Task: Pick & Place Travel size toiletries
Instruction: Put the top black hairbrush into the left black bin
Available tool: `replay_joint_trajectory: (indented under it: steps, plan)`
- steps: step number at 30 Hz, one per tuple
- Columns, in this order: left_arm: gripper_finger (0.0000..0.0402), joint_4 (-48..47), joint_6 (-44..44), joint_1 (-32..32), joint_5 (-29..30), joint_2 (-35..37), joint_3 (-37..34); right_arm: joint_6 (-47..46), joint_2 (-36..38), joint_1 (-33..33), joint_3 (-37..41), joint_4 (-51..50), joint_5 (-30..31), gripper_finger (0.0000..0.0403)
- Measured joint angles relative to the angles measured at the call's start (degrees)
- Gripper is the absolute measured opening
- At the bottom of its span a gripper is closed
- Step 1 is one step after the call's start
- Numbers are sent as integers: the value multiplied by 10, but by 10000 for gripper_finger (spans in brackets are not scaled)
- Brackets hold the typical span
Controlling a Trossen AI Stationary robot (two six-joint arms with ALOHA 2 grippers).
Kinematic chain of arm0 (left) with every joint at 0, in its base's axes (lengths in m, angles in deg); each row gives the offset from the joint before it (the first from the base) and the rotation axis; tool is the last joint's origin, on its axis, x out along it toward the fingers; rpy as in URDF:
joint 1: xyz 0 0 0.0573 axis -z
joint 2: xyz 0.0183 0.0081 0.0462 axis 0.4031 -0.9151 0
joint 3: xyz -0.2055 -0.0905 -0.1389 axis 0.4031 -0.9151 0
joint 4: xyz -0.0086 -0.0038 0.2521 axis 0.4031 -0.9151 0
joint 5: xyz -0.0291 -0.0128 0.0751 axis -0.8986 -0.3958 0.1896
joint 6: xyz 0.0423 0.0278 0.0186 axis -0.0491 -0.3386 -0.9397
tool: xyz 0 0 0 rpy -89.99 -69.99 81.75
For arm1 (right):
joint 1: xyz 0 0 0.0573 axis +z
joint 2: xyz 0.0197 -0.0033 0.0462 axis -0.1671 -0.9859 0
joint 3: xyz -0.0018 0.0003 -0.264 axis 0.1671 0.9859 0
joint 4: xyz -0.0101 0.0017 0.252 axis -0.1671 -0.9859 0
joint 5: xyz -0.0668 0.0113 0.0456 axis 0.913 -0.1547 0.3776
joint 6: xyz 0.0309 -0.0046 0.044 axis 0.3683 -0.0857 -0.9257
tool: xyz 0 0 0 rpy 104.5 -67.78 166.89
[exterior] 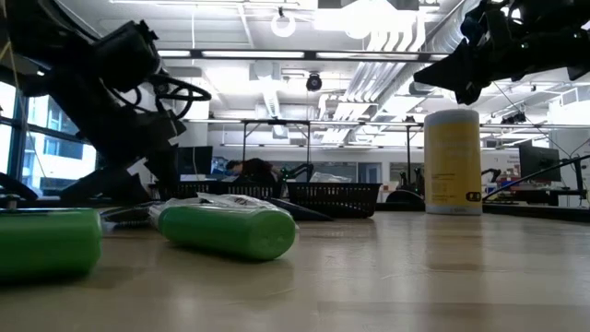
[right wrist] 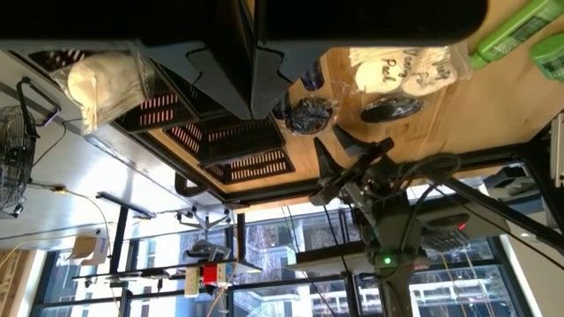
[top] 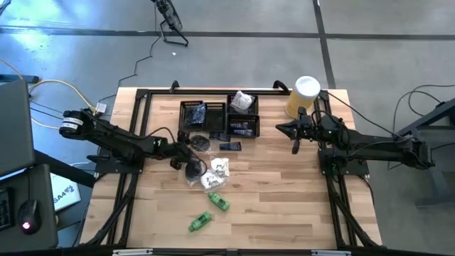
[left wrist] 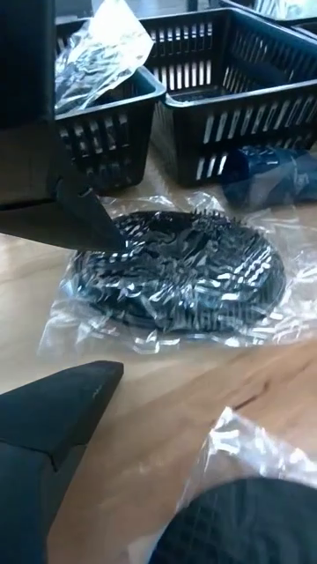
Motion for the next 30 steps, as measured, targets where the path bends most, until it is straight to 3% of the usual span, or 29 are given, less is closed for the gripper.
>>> replay_joint_trajectory:
  steps: [9, 16, 30]
  plan:
    - [214, 13, -37, -42, -51, 0, 0, 0, 0, 0, 0, -2, 0, 2]
    - [211, 12, -38, -45, -58, -1, 0, 0, 0, 0, 0, -3, 0, 2]
    - [94, 5, -33, -45, -65, -2, -1, 0, 0, 0, 0, -3, 0, 3]
